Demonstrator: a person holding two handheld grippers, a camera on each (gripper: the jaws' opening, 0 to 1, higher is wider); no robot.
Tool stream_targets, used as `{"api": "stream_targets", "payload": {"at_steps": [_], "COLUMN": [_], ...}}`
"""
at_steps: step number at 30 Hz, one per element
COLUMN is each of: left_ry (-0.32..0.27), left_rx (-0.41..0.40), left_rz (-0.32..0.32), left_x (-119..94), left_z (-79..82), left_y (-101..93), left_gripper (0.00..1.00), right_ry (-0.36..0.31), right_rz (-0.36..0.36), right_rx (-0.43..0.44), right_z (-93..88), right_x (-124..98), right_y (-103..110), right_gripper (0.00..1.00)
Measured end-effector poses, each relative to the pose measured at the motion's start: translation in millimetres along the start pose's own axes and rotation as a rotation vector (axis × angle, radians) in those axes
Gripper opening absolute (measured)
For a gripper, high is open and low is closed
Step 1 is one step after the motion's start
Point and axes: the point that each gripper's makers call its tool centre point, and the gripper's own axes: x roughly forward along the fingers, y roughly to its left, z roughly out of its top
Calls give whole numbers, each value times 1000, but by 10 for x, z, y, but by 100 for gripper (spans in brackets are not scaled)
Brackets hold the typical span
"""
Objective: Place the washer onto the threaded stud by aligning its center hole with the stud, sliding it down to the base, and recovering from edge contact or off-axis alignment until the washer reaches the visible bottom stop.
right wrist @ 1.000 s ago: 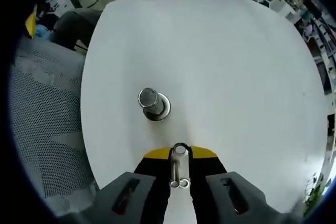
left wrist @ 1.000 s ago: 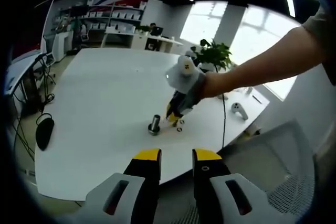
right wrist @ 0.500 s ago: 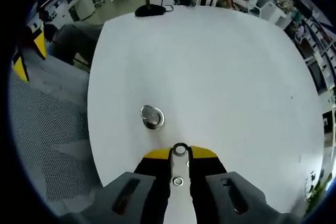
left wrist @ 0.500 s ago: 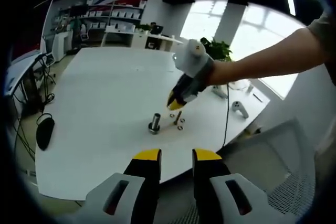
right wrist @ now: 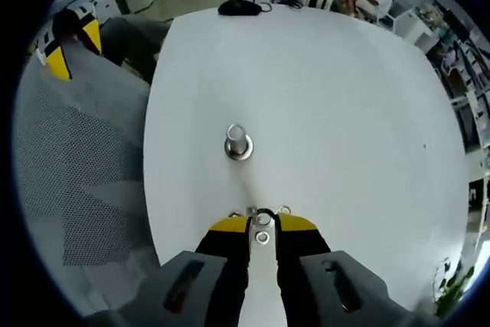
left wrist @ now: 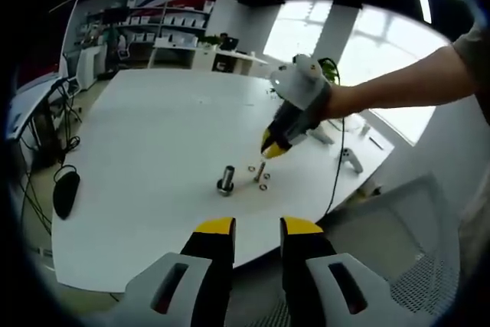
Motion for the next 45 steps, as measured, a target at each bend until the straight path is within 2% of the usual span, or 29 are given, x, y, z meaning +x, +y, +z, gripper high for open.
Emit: {"api": "stream_targets", "payload": {"at_steps": [4, 10, 18, 30, 45], "left_ry": [2, 4, -1, -3, -14], "left_rx": [2, 4, 3, 2, -4], "left_rz": [-4, -6, -5, -6, -8], "left_x": [3, 6, -1, 0, -4], "left_z": [-3, -5, 3, 6, 21], "left_y": [-5, -13, -10, -16, -13], "left_gripper": [21, 21, 21, 21, 21], "right_ry": [21, 14, 44, 57, 96], "right_rz": [0, 3, 4, 22, 60], "right_rx": [-39, -1, -10, -35, 25], "right_z": [-43, -26, -88, -65, -199], "right_x": [37, 84, 137, 207, 530], "right_y": [36, 13, -7, 10, 26], "right_gripper": [14, 14, 14, 14, 14]}}
